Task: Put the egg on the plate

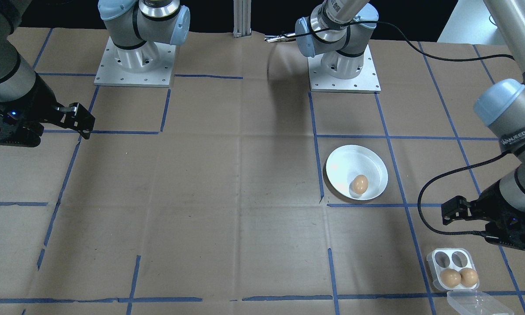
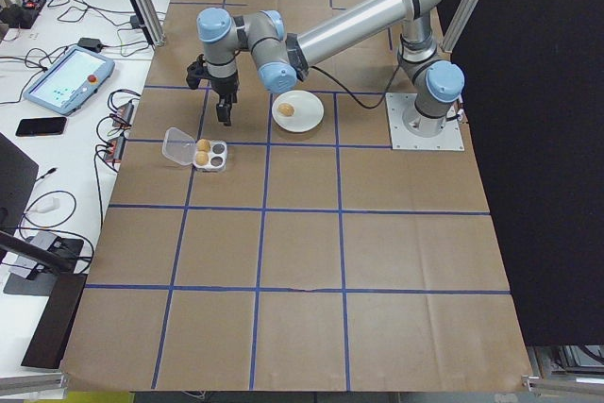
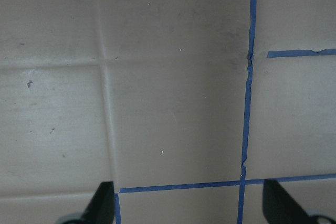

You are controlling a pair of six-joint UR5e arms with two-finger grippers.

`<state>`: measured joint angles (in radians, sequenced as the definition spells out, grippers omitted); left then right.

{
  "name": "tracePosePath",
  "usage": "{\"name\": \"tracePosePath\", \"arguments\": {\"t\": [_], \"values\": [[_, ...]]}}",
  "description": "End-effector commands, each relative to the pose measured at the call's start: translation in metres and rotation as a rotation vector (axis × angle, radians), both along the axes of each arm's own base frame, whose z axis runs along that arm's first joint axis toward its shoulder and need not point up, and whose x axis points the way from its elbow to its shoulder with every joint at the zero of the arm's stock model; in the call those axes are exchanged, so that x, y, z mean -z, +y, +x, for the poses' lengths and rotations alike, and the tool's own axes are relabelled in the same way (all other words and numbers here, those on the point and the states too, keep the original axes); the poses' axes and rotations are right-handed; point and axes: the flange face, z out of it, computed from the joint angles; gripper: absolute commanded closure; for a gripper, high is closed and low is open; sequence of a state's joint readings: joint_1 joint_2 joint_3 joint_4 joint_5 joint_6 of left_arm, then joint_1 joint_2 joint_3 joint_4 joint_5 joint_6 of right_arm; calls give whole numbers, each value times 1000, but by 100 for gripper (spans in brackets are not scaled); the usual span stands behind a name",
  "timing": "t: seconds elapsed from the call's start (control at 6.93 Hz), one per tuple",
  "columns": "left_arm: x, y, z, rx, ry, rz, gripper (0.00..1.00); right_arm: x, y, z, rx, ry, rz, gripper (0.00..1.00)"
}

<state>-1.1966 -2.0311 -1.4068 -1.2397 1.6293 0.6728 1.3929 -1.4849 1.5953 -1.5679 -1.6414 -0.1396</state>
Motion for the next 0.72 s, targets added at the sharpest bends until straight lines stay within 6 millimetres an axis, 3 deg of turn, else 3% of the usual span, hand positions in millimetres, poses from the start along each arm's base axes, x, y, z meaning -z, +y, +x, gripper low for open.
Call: {"name": "tracePosePath", "arguments": {"t": [0.0, 0.43, 0.58], "values": [[4, -4, 29, 274, 5, 40, 0, 0, 0, 0, 0, 0, 0, 0], [-5, -26, 38, 741, -30, 30, 0, 0, 0, 0, 0, 0, -1, 0], [-1, -47, 47, 822, -55, 15, 0, 0, 0, 0, 0, 0, 0, 0]]}}
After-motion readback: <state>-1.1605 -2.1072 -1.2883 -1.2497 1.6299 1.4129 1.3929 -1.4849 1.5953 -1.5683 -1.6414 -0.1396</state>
